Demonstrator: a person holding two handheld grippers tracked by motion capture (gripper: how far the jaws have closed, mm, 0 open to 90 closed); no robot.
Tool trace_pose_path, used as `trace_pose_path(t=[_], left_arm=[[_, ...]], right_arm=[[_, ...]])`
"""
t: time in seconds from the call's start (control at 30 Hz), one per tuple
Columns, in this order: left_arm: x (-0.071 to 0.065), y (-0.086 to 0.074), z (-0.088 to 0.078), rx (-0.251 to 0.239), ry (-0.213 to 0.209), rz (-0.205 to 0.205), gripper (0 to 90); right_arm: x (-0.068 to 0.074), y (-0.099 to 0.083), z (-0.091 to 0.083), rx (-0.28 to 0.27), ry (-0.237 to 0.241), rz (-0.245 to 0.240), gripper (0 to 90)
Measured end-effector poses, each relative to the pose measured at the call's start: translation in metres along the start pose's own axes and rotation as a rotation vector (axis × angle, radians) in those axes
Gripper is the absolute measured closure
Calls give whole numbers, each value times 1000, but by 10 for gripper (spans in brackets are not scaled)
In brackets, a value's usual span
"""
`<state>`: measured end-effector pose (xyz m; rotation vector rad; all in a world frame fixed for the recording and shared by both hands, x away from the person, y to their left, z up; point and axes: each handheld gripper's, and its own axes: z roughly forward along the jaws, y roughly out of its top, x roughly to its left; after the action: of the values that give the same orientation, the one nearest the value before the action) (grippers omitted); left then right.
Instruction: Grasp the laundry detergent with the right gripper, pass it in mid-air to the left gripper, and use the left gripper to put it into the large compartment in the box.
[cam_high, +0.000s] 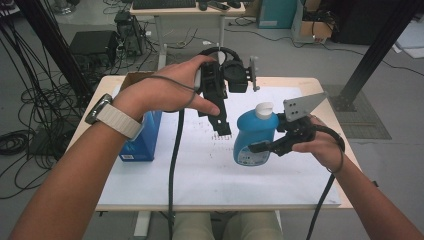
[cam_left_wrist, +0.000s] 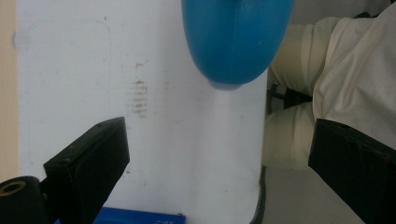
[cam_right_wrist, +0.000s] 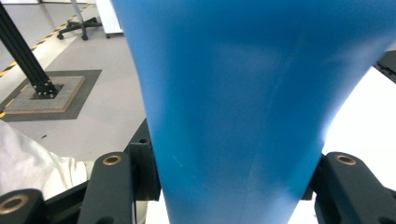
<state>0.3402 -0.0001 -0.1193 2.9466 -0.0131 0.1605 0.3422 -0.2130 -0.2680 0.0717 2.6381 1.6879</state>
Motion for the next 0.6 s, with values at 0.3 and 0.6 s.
trace_pose_path(t=[0.3, 0.6], left_arm=[[-1, 0, 2, -7, -29, 4, 48], [1, 0, 5, -17, -32, -2, 49]], right_arm=[[-2, 2, 11, 5, 27, -19, 437], [-5, 3, 19, 12, 33, -28, 437]])
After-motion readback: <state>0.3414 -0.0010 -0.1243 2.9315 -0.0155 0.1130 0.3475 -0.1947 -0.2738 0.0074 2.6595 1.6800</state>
